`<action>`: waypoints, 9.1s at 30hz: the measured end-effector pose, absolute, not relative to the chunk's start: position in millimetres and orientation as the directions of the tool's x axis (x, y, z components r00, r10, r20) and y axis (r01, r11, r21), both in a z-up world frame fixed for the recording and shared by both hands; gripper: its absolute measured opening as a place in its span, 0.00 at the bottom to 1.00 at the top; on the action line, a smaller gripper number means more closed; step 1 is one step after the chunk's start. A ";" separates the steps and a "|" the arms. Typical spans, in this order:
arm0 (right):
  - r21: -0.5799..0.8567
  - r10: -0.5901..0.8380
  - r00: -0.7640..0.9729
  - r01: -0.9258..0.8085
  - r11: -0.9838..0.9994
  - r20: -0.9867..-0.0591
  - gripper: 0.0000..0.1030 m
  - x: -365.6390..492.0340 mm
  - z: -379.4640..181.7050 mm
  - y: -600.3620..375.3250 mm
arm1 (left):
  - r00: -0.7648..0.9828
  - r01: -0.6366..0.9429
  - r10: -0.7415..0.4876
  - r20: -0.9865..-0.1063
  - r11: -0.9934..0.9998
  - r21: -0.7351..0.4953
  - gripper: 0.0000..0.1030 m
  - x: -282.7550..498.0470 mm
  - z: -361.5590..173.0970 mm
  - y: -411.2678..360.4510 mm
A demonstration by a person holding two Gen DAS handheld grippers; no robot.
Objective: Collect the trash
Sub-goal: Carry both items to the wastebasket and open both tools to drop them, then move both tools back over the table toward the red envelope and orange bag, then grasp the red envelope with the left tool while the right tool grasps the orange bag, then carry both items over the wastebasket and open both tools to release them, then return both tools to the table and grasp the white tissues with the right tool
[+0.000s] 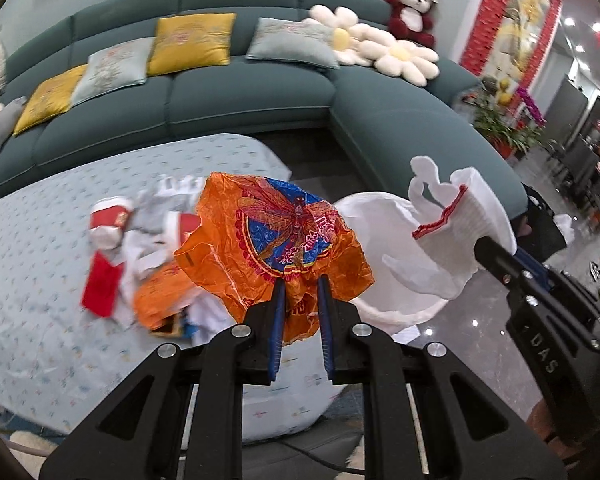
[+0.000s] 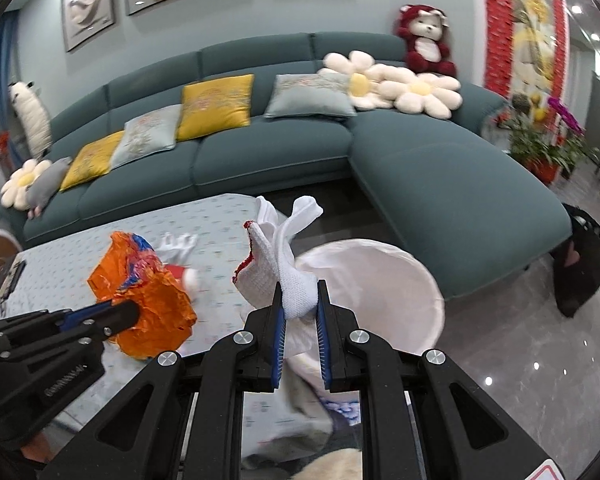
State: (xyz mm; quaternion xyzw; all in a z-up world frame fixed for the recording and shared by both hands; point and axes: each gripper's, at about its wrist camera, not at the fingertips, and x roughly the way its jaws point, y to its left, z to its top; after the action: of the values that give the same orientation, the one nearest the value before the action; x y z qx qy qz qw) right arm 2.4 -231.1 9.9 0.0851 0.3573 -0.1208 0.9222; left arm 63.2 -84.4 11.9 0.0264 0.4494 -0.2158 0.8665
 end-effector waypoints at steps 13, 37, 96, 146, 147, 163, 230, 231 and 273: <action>0.083 -0.235 0.644 0.424 0.902 -0.728 0.13 11.9 -31.7 -306.1 | 0.419 0.496 -0.427 -0.802 0.847 -0.191 0.16 87.1 -11.0 -167.3; 0.051 -0.267 0.645 0.430 0.901 -0.716 0.39 37.5 -27.4 -304.9 | 0.440 0.456 -0.427 -0.790 0.864 -0.213 0.41 106.4 -13.2 -168.0; 0.195 0.128 0.462 0.100 0.976 -0.877 0.59 150.8 -134.1 -49.0 | 0.467 -0.022 -0.042 -0.883 0.998 -0.059 0.72 180.6 -134.8 154.5; 0.217 0.040 0.774 0.128 0.968 -0.632 0.06 45.1 22.2 -158.4 | 0.638 0.248 -0.263 -0.723 0.960 -0.130 0.03 88.8 25.4 9.5; 0.218 0.033 0.777 0.136 0.966 -0.629 0.06 41.4 23.6 -164.7 | 0.639 0.265 -0.270 -0.720 0.956 -0.124 0.03 86.1 28.2 0.0; 0.236 -0.095 0.783 0.299 0.925 -0.615 0.06 0.2 19.6 -257.6 | 0.593 0.431 -0.357 -0.722 0.898 -0.089 0.03 72.1 31.3 -103.0; 0.191 -0.136 0.665 0.394 0.899 -0.735 0.20 9.5 -55.6 -298.6 | 0.441 0.412 -0.306 -0.844 0.904 -0.113 0.43 87.0 -66.5 -126.4; 0.192 -0.134 0.665 0.392 0.900 -0.734 0.20 10.2 -55.1 -297.5 | 0.444 0.409 -0.302 -0.844 0.906 -0.110 0.43 87.2 -66.9 -124.7; 0.187 0.112 0.549 0.082 0.979 -0.828 0.24 110.1 -108.2 -126.6 | 0.436 0.021 -0.058 -0.898 0.998 -0.055 0.75 159.7 -133.1 71.2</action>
State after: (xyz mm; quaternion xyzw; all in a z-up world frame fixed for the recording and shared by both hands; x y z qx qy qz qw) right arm 110.1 -126.6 -108.2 0.1021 0.4748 0.0088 0.8741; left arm 159.7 71.2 -133.1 -0.0176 0.5307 -0.0234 0.8471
